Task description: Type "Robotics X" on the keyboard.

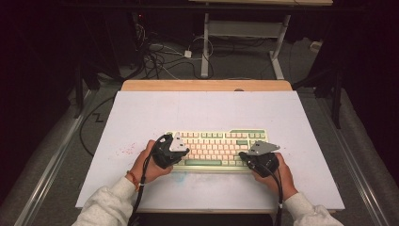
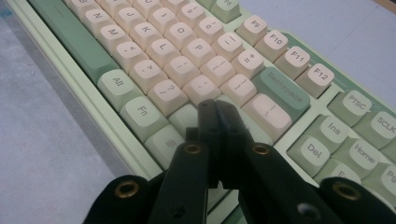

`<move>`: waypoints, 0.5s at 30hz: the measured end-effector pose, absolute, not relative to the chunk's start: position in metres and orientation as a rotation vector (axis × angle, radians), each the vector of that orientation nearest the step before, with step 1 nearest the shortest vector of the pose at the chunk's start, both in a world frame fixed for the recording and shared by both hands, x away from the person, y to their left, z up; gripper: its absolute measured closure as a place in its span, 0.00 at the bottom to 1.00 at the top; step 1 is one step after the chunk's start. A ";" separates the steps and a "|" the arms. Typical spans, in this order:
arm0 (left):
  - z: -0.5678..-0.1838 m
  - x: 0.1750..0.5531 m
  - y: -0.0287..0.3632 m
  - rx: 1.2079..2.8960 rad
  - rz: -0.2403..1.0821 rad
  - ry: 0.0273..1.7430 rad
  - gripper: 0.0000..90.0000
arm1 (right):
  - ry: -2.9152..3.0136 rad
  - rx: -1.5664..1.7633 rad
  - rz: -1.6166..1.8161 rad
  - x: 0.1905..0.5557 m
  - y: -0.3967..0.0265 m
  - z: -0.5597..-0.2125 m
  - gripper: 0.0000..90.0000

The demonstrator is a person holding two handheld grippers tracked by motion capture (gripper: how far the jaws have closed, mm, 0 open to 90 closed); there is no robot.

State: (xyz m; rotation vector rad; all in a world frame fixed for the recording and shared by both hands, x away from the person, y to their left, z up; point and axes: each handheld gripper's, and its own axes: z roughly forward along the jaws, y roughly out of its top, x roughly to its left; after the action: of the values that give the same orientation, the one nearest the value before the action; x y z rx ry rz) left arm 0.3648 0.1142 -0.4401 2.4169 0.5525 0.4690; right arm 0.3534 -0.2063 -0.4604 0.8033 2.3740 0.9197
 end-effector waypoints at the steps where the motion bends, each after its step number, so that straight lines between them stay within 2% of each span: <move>1: -0.440 0.365 0.115 2.413 0.477 0.554 0.95 | 2.376 0.805 0.921 0.354 -0.207 -0.460 1.00; 6: -0.440 0.365 0.115 2.397 0.511 0.563 0.90 | 2.361 0.810 0.940 0.353 -0.210 -0.459 1.00; 15: -0.440 0.365 0.117 2.362 0.555 0.580 0.74 | 2.304 0.797 1.032 0.347 -0.212 -0.444 0.98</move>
State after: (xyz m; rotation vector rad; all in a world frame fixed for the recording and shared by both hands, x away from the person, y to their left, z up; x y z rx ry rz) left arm 0.3651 0.1168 -0.4401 2.3618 0.5804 0.5546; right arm 0.3467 -0.2124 -0.4441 0.7970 2.3040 1.0320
